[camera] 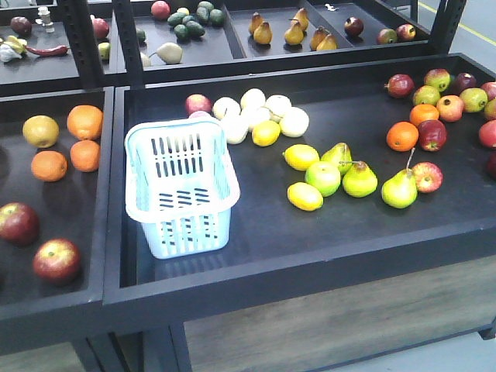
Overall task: Pick three apples into basket with both arms
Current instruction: 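Turn and drive the base up to the table holding the light-blue basket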
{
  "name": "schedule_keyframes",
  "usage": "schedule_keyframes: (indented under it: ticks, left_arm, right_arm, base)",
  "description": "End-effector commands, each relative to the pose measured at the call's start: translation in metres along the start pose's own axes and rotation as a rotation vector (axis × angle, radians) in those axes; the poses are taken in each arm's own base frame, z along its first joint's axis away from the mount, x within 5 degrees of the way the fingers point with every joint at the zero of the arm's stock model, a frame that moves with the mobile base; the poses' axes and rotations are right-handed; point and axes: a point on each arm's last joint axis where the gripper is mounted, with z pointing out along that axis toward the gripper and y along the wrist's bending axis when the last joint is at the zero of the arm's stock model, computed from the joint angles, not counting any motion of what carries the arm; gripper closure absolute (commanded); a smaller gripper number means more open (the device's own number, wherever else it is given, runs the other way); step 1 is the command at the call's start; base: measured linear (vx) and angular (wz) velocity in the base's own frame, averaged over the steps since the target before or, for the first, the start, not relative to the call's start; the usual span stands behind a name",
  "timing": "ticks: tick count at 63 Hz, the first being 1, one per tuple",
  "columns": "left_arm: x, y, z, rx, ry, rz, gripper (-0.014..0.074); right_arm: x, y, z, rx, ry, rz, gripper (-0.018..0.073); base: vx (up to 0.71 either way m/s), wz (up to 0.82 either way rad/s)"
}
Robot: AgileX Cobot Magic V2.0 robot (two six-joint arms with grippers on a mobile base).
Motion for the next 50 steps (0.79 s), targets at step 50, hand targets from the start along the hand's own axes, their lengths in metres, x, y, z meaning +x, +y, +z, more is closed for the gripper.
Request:
schedule_keyframes:
  ticks: [50]
  left_arm:
    - [-0.0159,-0.0022,-0.0029,0.02,-0.111,-0.012,0.0603]
  right_arm:
    - [-0.0026,0.0008,-0.0004,-0.013,-0.066,-0.012,0.0564]
  base:
    - [0.16,0.11]
